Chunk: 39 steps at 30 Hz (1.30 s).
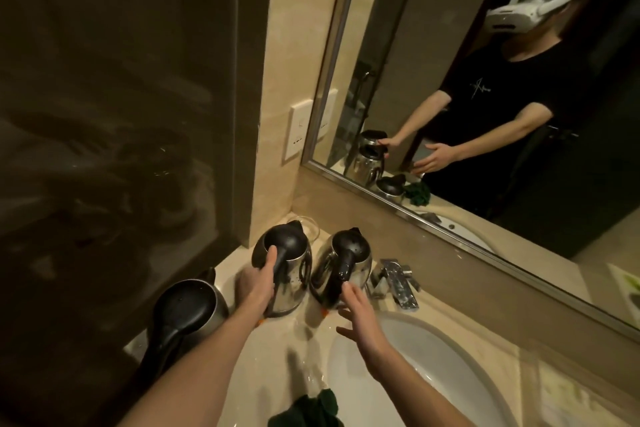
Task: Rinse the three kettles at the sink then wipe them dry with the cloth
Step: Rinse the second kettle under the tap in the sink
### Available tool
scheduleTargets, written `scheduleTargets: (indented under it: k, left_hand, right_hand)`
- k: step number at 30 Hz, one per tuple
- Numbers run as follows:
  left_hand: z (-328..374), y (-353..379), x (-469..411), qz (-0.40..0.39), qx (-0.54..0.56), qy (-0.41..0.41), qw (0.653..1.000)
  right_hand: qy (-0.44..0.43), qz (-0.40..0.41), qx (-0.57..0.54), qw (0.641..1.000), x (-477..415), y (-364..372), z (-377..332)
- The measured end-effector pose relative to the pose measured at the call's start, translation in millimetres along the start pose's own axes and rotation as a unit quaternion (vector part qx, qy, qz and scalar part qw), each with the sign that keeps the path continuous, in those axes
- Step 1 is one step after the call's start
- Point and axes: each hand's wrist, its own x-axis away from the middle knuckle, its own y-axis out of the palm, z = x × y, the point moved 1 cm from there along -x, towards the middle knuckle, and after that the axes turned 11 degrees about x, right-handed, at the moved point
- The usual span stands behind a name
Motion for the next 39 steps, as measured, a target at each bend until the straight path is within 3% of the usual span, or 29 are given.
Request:
scheduleTargets:
  k: [11, 19, 24, 29, 39]
  left_hand:
    - [-1.0, -19.3, 16.6, 0.047, -0.056, 0.08, 0.994]
    - [13.6, -35.3, 61.0, 0.069, -0.03, 0.108, 0.991]
    - [13.4, -37.8, 100.9, 0.101, -0.027, 0.116, 0.988]
    - [1.4, -33.0, 140.6, 0.074, -0.009, 0.116, 0.99]
    - [-10.7, 10.0, 200.6, 0.062, -0.025, 0.107, 0.992]
  right_hand:
    - [0.003, -0.01, 0.007, 1.0, -4.7, 1.4, -7.1]
    - [-0.051, -0.032, 0.018, 0.998, 5.0, 7.3, -33.0]
    - [-0.135, -0.048, 0.052, 0.988, 16.5, 10.4, -48.1]
    - [-0.139, -0.025, 0.151, 0.978, 17.7, 6.5, -30.9]
    - [-0.17, 0.019, 0.119, 0.978, 48.5, -45.9, -2.7]
